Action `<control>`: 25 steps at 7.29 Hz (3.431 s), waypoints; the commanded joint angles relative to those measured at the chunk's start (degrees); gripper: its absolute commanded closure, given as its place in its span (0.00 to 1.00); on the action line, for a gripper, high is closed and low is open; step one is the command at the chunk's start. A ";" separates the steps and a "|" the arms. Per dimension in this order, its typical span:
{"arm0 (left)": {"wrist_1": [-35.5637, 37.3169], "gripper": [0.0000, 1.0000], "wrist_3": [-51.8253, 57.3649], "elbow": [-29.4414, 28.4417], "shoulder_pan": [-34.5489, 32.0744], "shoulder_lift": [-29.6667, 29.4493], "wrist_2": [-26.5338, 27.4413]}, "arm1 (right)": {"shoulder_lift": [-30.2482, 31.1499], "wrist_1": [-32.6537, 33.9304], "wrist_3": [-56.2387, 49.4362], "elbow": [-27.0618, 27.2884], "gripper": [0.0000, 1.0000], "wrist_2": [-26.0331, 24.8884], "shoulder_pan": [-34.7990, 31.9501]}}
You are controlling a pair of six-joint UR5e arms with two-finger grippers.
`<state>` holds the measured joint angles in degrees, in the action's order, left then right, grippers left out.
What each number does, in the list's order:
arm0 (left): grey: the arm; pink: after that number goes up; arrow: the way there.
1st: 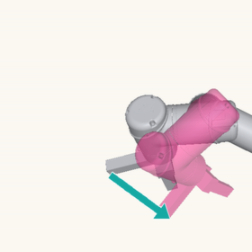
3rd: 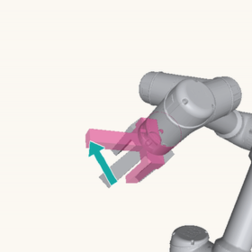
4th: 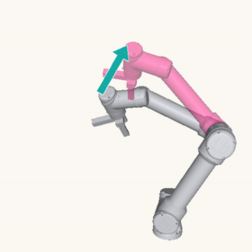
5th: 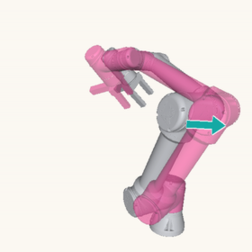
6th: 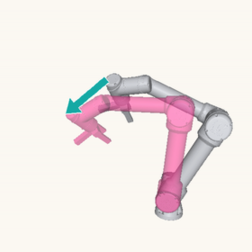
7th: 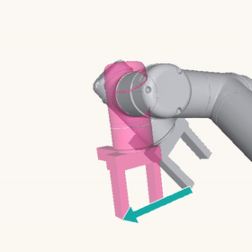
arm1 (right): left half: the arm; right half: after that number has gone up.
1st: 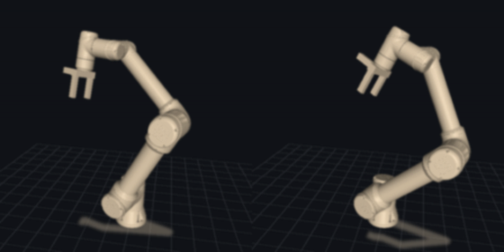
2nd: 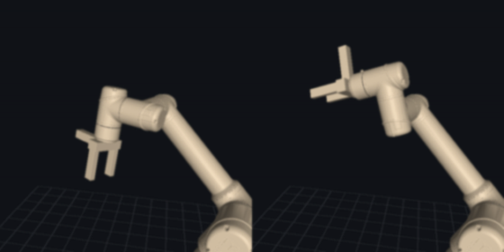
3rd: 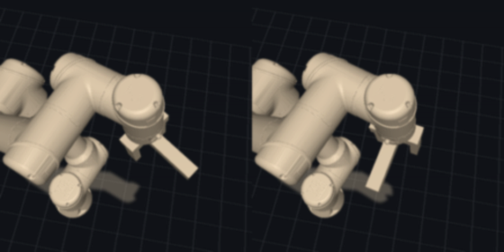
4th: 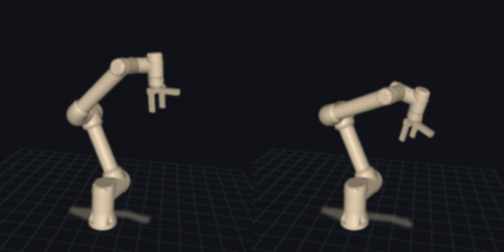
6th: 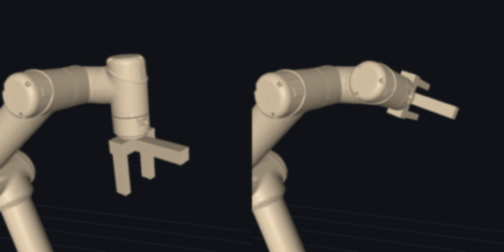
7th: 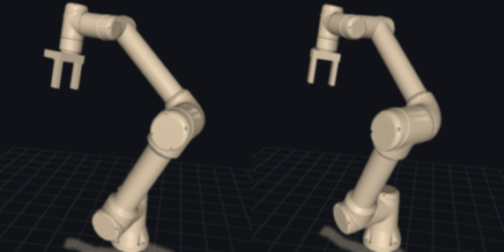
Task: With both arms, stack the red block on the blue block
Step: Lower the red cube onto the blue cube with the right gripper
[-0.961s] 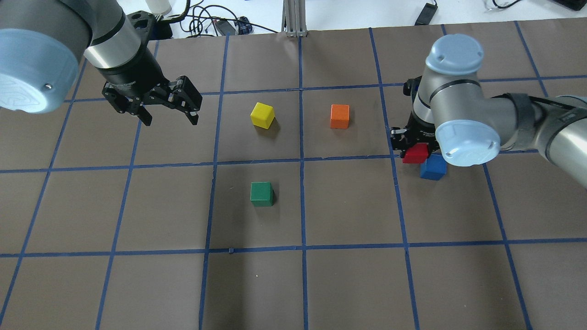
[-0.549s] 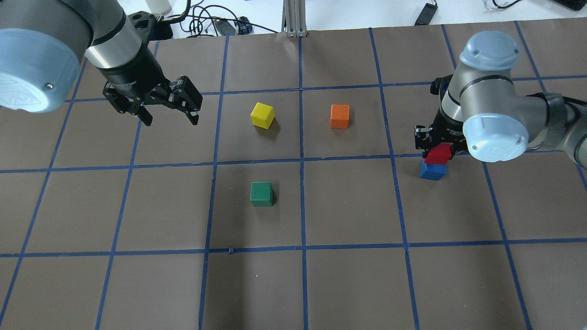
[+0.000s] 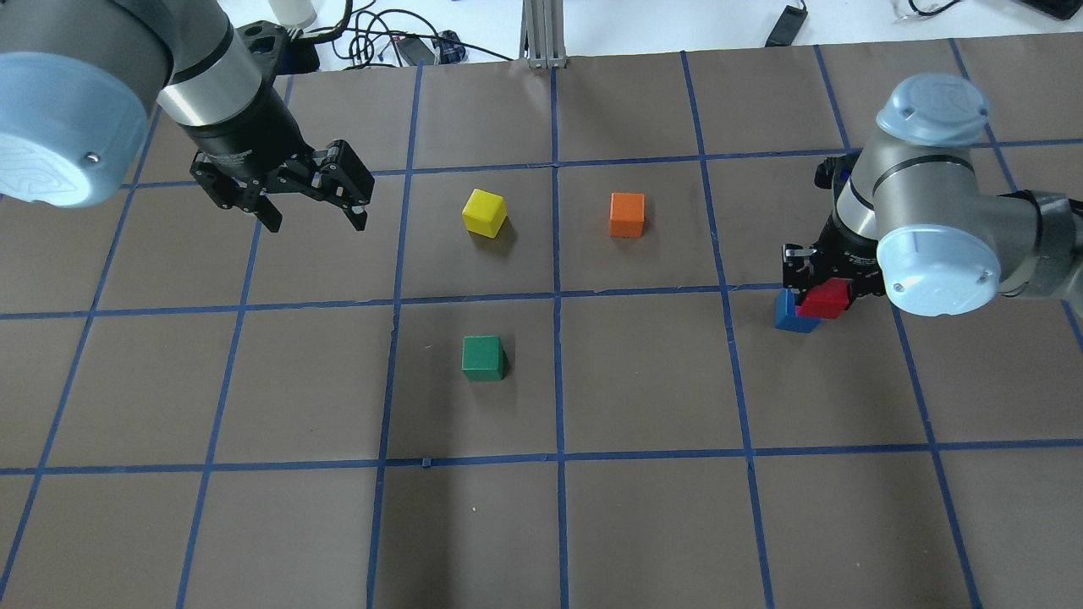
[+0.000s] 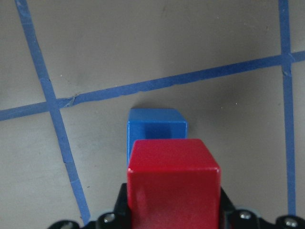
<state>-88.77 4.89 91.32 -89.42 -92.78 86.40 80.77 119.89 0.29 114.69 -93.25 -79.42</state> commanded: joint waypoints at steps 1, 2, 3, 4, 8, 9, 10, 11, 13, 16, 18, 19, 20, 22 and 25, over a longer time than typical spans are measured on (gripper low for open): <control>0.00 0.00 0.03 0.00 0.03 -0.03 0.00 | 0.09 -0.01 0.06 1.06 0.85 0.18 0.23; 0.00 0.00 0.03 0.00 0.03 -0.03 0.00 | 0.09 0.34 -0.12 1.24 0.85 0.26 0.32; 0.00 0.00 0.03 0.00 0.03 -0.03 0.00 | 0.00 0.52 -0.20 1.15 0.85 0.26 0.41; 0.00 0.00 0.12 0.00 0.03 0.05 0.00 | -0.17 0.78 -0.12 0.98 0.84 0.35 0.41; 0.00 0.00 0.21 0.00 0.03 -0.03 0.00 | -0.53 0.96 -0.20 0.62 0.84 2.37 0.41; 0.00 0.00 0.12 -0.09 0.03 -0.03 0.00 | -0.53 1.05 -0.20 0.62 0.84 2.37 0.41; 0.00 0.00 0.21 -0.09 0.03 0.05 0.00 | -0.61 1.92 -0.64 0.62 0.84 2.37 0.41; 0.00 0.00 0.21 -0.09 0.03 -0.03 0.09 | -0.88 2.19 -1.08 0.62 0.84 2.29 0.32; 0.00 0.00 0.21 -0.09 0.03 -0.03 0.09 | -1.06 2.36 -1.00 0.62 0.84 2.37 0.41; 0.00 0.00 0.21 -0.09 0.03 -0.03 0.09 | -1.23 2.45 -1.08 0.62 0.73 2.37 0.41; 0.00 0.00 0.21 -0.18 0.03 -0.03 0.09 | -1.23 2.37 -1.26 0.62 0.68 2.37 0.32; 0.00 0.00 0.21 -0.18 0.03 -0.03 0.09 | -1.23 2.45 -1.09 0.62 0.60 2.37 0.32; 0.00 0.00 0.21 -0.18 0.03 -0.03 0.09 | -1.23 2.45 -1.08 0.62 0.52 2.37 0.32; 0.00 0.00 0.21 -0.09 0.03 -0.03 0.09 | -1.23 2.54 -1.17 0.62 0.47 2.37 0.32; 0.00 0.00 0.21 -0.09 0.03 0.05 0.09 | -1.67 2.63 -1.17 0.54 0.46 2.37 0.41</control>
<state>-88.77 5.10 91.20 -89.38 -92.77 86.48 79.40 122.45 -0.88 115.26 -90.88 -79.08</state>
